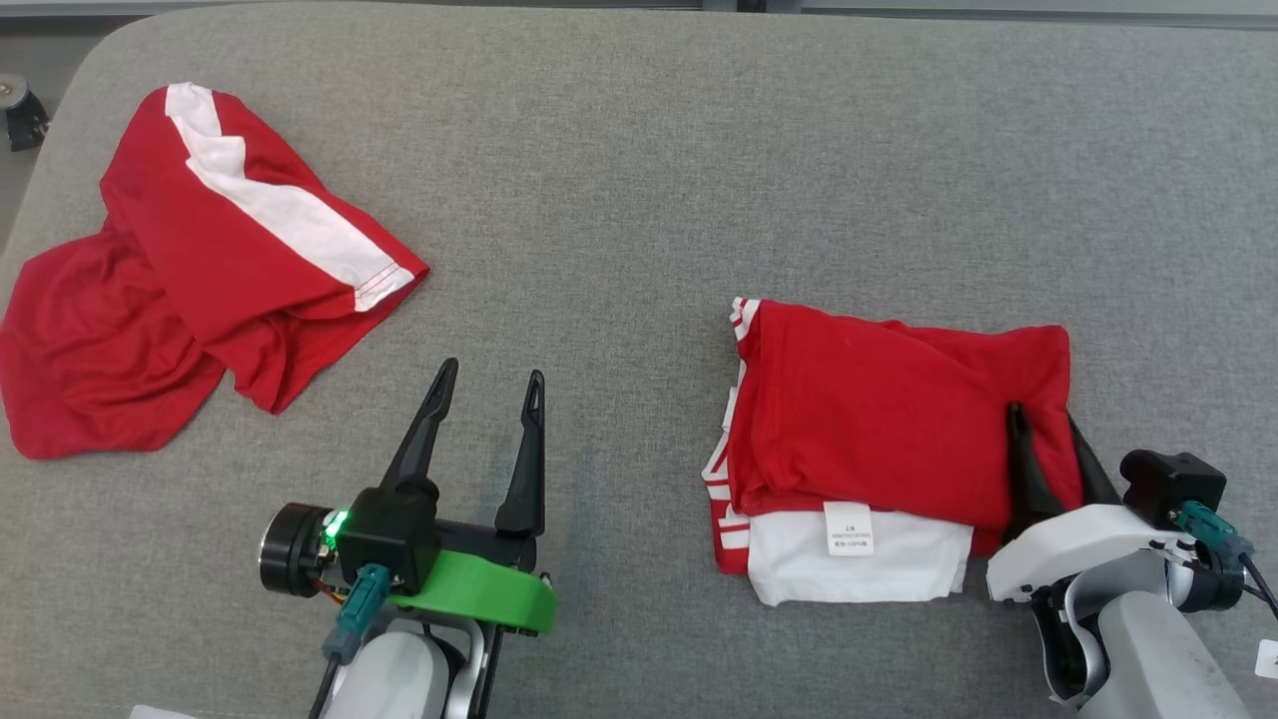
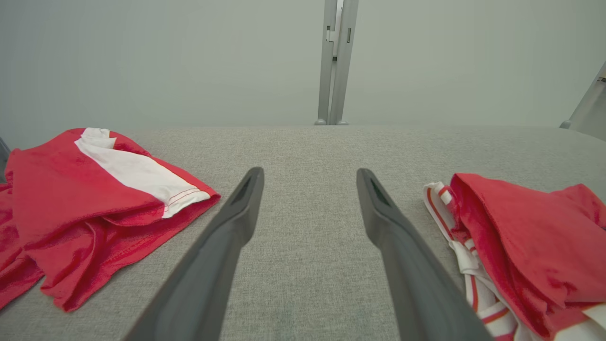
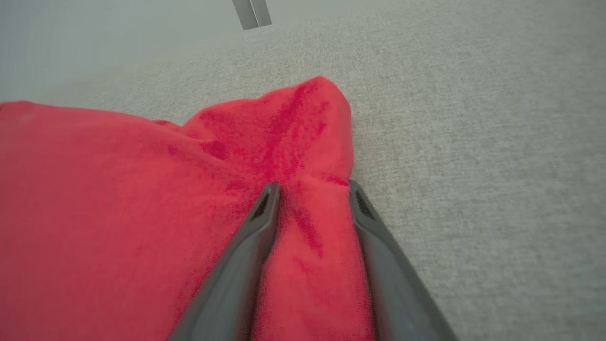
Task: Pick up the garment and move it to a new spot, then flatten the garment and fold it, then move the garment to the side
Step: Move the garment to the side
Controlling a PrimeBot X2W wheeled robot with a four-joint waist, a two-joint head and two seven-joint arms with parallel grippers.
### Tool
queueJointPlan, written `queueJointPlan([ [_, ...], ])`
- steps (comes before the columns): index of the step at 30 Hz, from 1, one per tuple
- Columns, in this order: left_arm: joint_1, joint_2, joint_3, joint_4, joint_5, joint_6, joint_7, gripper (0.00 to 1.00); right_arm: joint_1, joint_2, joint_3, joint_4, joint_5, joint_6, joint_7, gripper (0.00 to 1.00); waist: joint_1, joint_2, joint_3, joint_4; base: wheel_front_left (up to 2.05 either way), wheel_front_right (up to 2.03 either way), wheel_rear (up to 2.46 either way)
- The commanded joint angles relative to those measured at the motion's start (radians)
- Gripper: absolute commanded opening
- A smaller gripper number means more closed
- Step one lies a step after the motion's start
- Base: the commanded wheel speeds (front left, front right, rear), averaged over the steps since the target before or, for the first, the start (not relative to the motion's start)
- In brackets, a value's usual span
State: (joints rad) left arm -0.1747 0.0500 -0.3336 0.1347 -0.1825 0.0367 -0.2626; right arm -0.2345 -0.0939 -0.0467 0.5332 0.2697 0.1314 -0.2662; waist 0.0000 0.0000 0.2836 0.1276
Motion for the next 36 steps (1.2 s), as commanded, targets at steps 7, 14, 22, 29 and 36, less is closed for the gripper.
queueJointPlan([
  [7, -0.021, 0.001, -0.008, -0.014, 0.012, -0.003, -0.003, 1.0, -0.029, -0.054, 0.044, -0.048, -0.061, -0.002, 0.002, 0.0, 0.0, 0.0, -0.018, -0.051, 0.0, 0.0, 0.0],
  [14, -0.049, 0.002, -0.011, -0.048, 0.045, -0.018, -0.003, 1.0, -0.103, -0.19, 0.136, -0.109, -0.149, -0.002, 0.002, 0.0, 0.0, 0.0, 0.014, -0.171, 0.0, 0.0, 0.0],
  [22, -0.127, 0.003, -0.02, -0.084, 0.104, -0.054, -0.003, 1.0, -0.259, -0.367, 0.212, -0.07, -0.156, -0.002, 0.002, 0.0, 0.0, 0.0, 0.13, -0.303, 0.0, 0.0, 0.0],
  [29, -0.209, 0.021, -0.049, -0.137, 0.153, -0.096, -0.003, 1.0, -0.395, -0.493, 0.255, 0.019, -0.14, -0.002, 0.002, 0.0, 0.0, 0.0, 0.241, -0.376, 0.0, 0.0, 0.0],
  [36, -0.259, 0.034, -0.087, -0.188, 0.177, -0.116, -0.002, 1.0, -0.507, -0.556, 0.183, 0.133, -0.15, -0.002, 0.002, 0.0, 0.0, 0.0, 0.299, -0.385, 0.0, 0.0, 0.0],
])
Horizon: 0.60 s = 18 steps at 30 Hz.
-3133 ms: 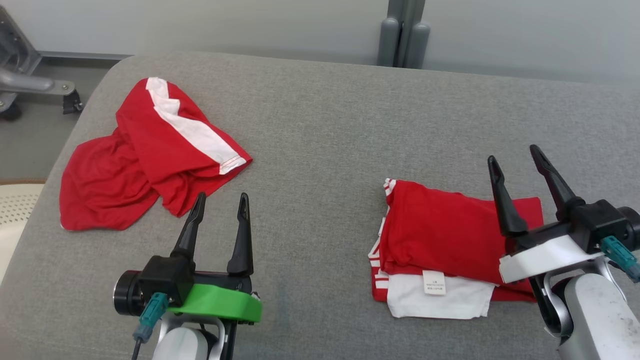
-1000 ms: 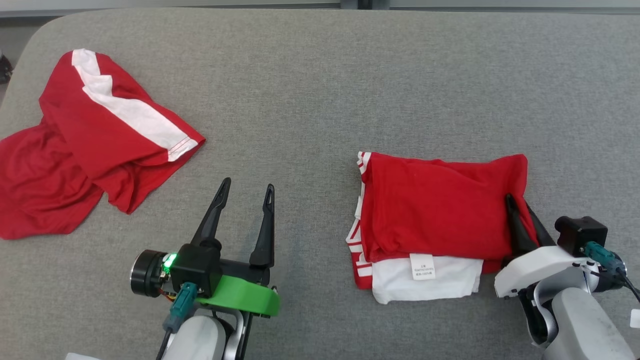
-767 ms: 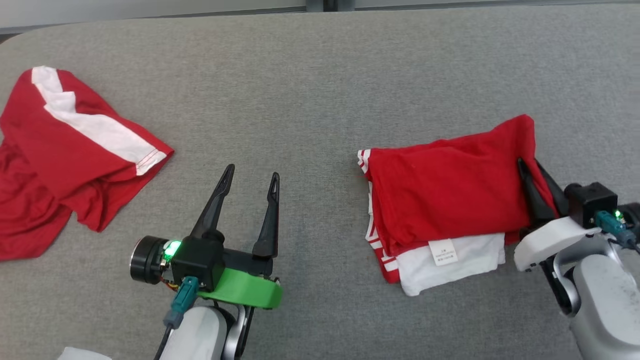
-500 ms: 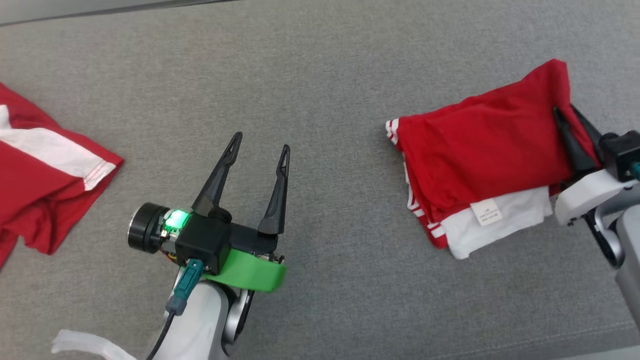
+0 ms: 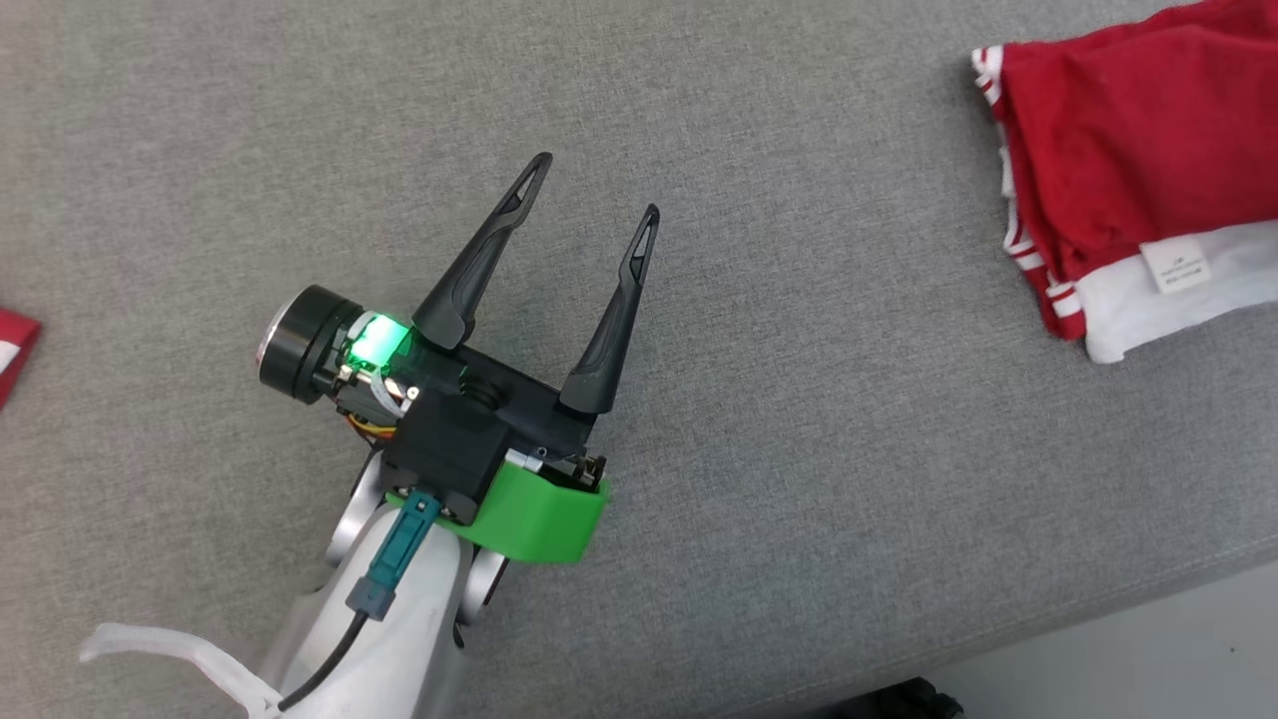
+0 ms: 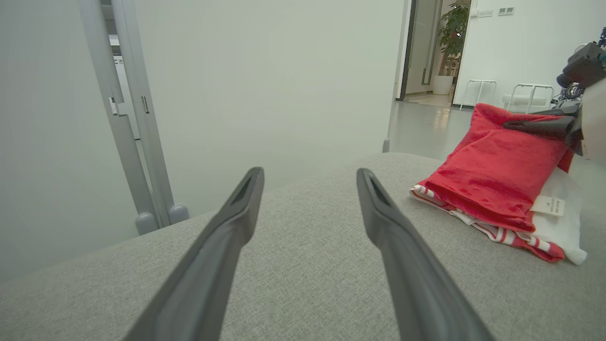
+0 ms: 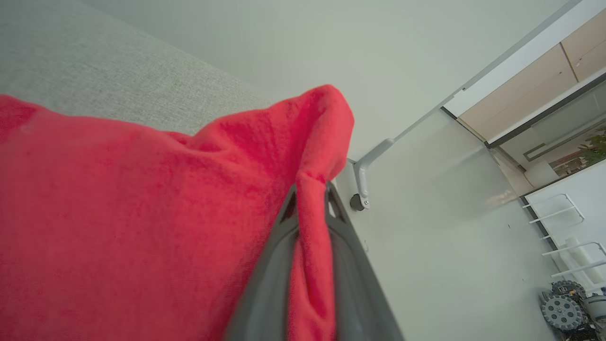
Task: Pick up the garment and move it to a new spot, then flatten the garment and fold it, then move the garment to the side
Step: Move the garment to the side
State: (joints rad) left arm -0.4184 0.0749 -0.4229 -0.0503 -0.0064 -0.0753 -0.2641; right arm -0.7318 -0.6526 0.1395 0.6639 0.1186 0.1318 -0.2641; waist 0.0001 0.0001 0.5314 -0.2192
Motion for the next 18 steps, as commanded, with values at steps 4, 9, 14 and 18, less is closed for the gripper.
queueJointPlan([
  [4, -0.019, 0.015, -0.008, -0.007, 0.0, -0.007, 0.0, 1.0, -0.035, 0.015, -0.102, 0.035, 0.015, -0.002, 0.0, 0.0, -0.0001, -0.0001, 0.06, -0.024, 0.0, 0.0, 0.0],
  [9, -0.011, 0.013, -0.014, -0.002, -0.014, -0.006, 0.0, 1.0, -0.026, 0.018, -0.137, 0.044, -0.013, -0.002, 0.0, 0.0, -0.0001, -0.0001, 0.054, 0.002, 0.0, 0.0, 0.0],
  [14, -0.005, 0.003, -0.015, 0.001, -0.029, 0.005, 0.0, 1.0, -0.011, 0.02, -0.16, 0.048, -0.013, -0.002, 0.0, 1.0, -0.0001, -0.0001, 0.026, 0.032, 0.0, 0.0, 0.0],
  [18, 0.007, -0.007, -0.014, -0.001, -0.055, 0.015, 0.0, 1.0, 0.003, 0.012, -0.168, 0.04, -0.013, -0.002, 0.0, 1.0, -0.0001, -0.0001, -0.012, 0.055, 0.0, 0.0, 0.0],
])
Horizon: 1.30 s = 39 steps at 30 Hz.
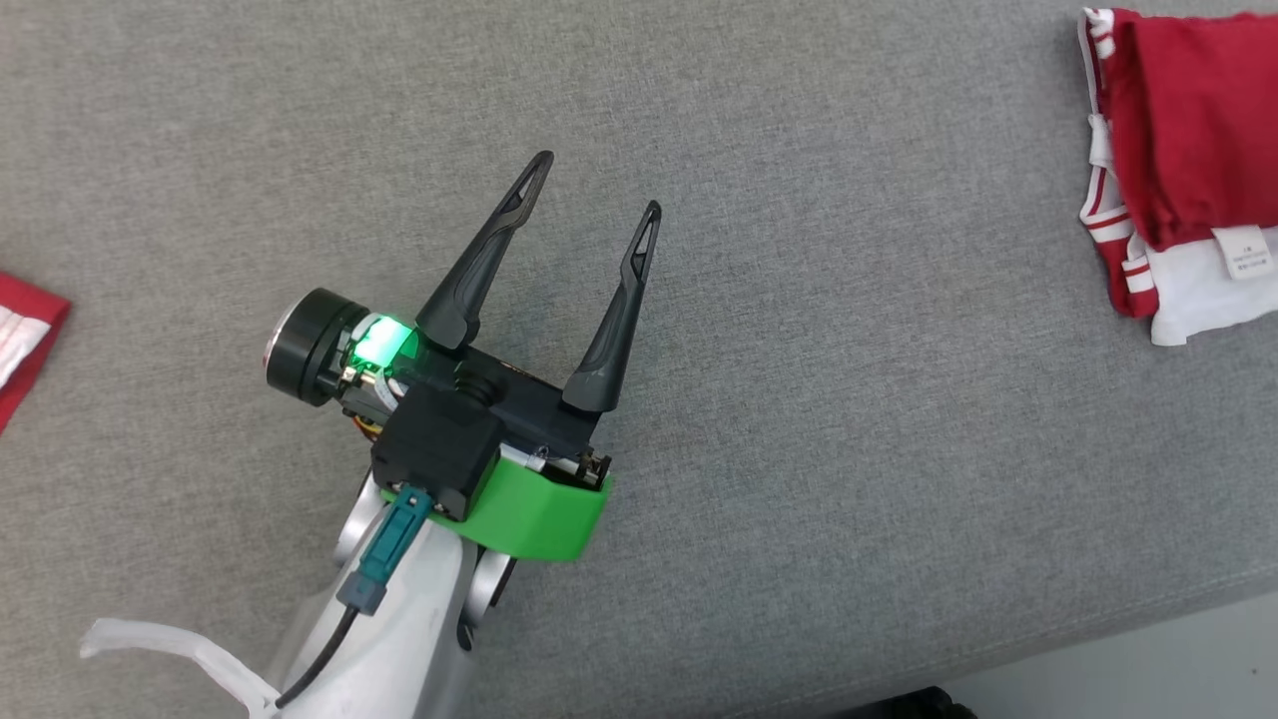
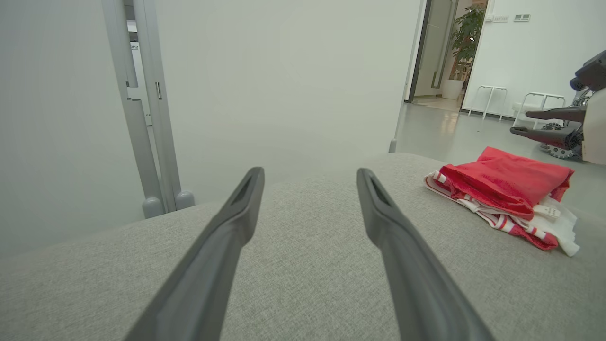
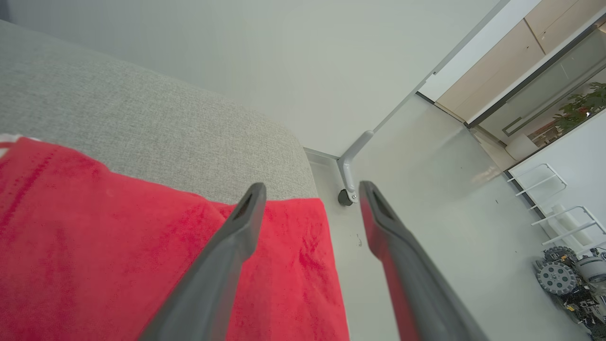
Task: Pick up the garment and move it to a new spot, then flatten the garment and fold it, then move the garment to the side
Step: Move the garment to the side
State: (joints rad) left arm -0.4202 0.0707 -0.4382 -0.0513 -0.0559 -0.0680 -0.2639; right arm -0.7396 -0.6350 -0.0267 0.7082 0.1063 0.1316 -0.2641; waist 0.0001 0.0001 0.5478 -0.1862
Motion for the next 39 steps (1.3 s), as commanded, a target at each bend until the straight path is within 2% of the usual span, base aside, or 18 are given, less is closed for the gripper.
queueJointPlan([
  [1, 0.014, -0.005, 0.002, 0.0, -0.011, 0.009, 0.0, 1.0, 0.015, -0.008, -0.002, -0.011, -0.006, -0.002, 0.0, 1.0, -0.0001, -0.0001, -0.04, 0.026, 0.0, 0.0, 0.0],
  [5, 0.037, -0.012, 0.005, -0.002, -0.039, 0.021, 0.0, 1.0, 0.034, 0.008, -0.017, -0.074, -0.005, -0.002, 0.0, 1.0, -0.0001, -0.0001, -0.1, 0.051, 0.0, 0.0, 0.0],
  [11, 0.093, -0.017, 0.045, -0.004, -0.076, 0.051, 0.0, 1.0, 0.134, 0.114, 0.024, -0.282, 0.025, -0.002, 0.0, 1.0, -0.0001, -0.0001, -0.207, 0.096, 0.0, 0.0, 0.0],
  [15, 0.131, -0.018, 0.082, -0.007, -0.087, 0.072, 0.0, 1.0, 0.241, 0.22, 0.04, -0.426, 0.049, -0.002, 0.0, 1.0, -0.0001, -0.0001, -0.274, 0.133, 0.0, 0.0, 0.0],
  [19, 0.164, -0.019, 0.111, 0.002, -0.068, 0.067, 0.0, 1.0, 0.335, 0.286, 0.126, -0.53, 0.022, -0.002, 0.0, 1.0, -0.0001, -0.0001, -0.332, 0.169, 0.0, 0.0, 0.0],
  [23, 0.199, -0.019, 0.14, 0.019, -0.055, 0.069, 0.0, 1.0, 0.405, 0.347, 0.146, -0.594, 0.025, -0.002, 0.0, 1.0, -0.0001, -0.0001, -0.373, 0.194, 0.0, 0.0, 0.0],
  [25, 0.225, -0.019, 0.159, 0.03, -0.083, 0.079, 0.0, 1.0, 0.445, 0.38, 0.144, -0.625, 0.024, -0.002, 0.0, 1.0, -0.0001, -0.0001, -0.391, 0.207, 0.0, 0.0, 0.0],
  [31, 0.298, -0.019, 0.198, 0.059, -0.114, 0.11, 0.0, 1.0, 0.555, 0.498, 0.081, -0.697, 0.028, -0.002, 0.0, 1.0, -0.0001, -0.0001, -0.423, 0.223, 0.0, 0.0, 0.0],
  [35, 0.34, -0.019, 0.199, 0.083, -0.106, 0.113, 0.0, 1.0, 0.629, 0.55, 0.064, -0.725, 0.02, -0.002, 0.0, 1.0, -0.0001, -0.0001, -0.436, 0.228, 0.0, 0.0, 0.0],
  [39, 0.364, -0.02, 0.2, 0.1, -0.091, 0.114, 0.0, 1.0, 0.685, 0.576, 0.049, -0.733, 0.026, -0.002, 0.0, 1.0, -0.0001, -0.0001, -0.446, 0.229, 0.0, 0.0, 0.0],
])
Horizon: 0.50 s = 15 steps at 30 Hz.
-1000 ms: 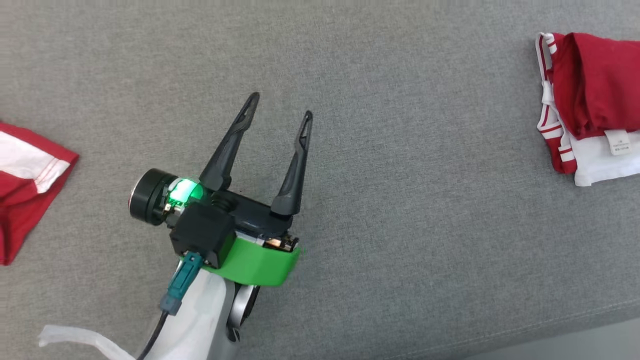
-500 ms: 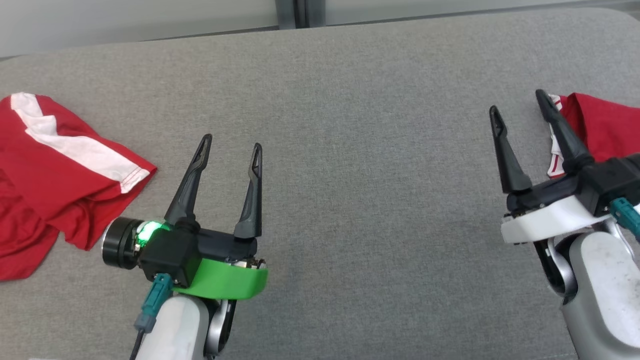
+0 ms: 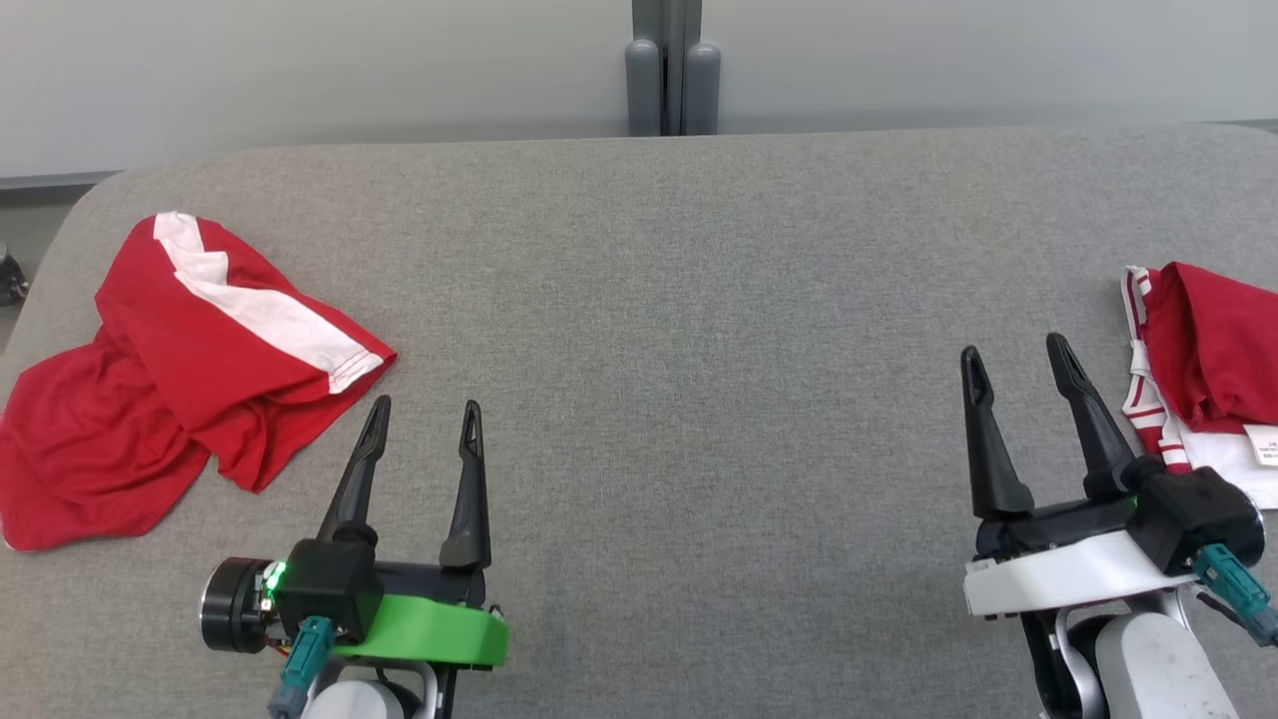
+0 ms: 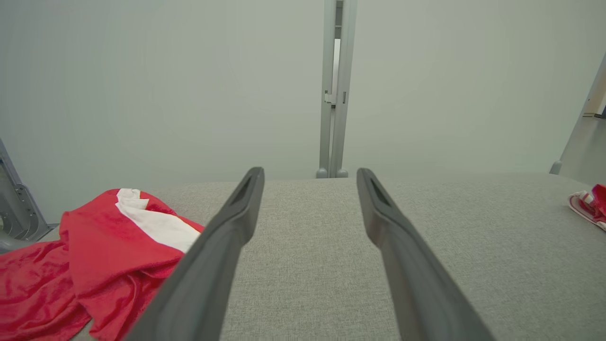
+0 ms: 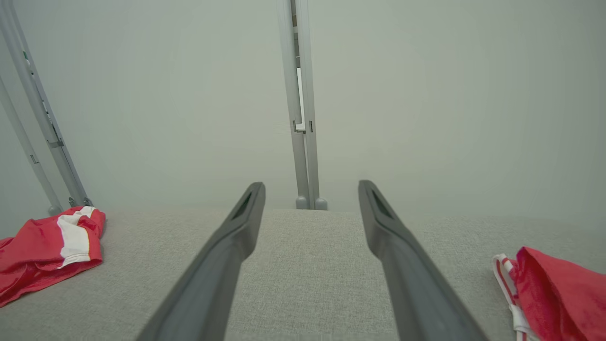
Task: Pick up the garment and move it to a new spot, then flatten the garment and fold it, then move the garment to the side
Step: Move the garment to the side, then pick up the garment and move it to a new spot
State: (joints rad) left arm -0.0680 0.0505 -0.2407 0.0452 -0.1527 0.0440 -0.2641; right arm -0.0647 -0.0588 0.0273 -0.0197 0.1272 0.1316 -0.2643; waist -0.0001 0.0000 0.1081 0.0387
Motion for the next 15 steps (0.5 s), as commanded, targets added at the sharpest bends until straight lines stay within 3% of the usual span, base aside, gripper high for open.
queueJointPlan([
  [1, 0.016, 0.001, 0.003, 0.006, 0.006, 0.004, 0.0, 1.0, 0.018, 0.003, -0.006, -0.005, 0.008, -0.002, 0.0, 1.0, 0.0001, 0.0, -0.008, 0.004, 0.0, 0.0, 0.0],
  [15, 0.023, 0.0, -0.011, 0.012, -0.012, 0.018, 0.0, 1.0, 0.036, 0.008, 0.023, -0.003, 0.042, -0.002, 0.0, 1.0, 0.0001, 0.0, -0.022, -0.008, 0.0, 0.0, 0.0],
])
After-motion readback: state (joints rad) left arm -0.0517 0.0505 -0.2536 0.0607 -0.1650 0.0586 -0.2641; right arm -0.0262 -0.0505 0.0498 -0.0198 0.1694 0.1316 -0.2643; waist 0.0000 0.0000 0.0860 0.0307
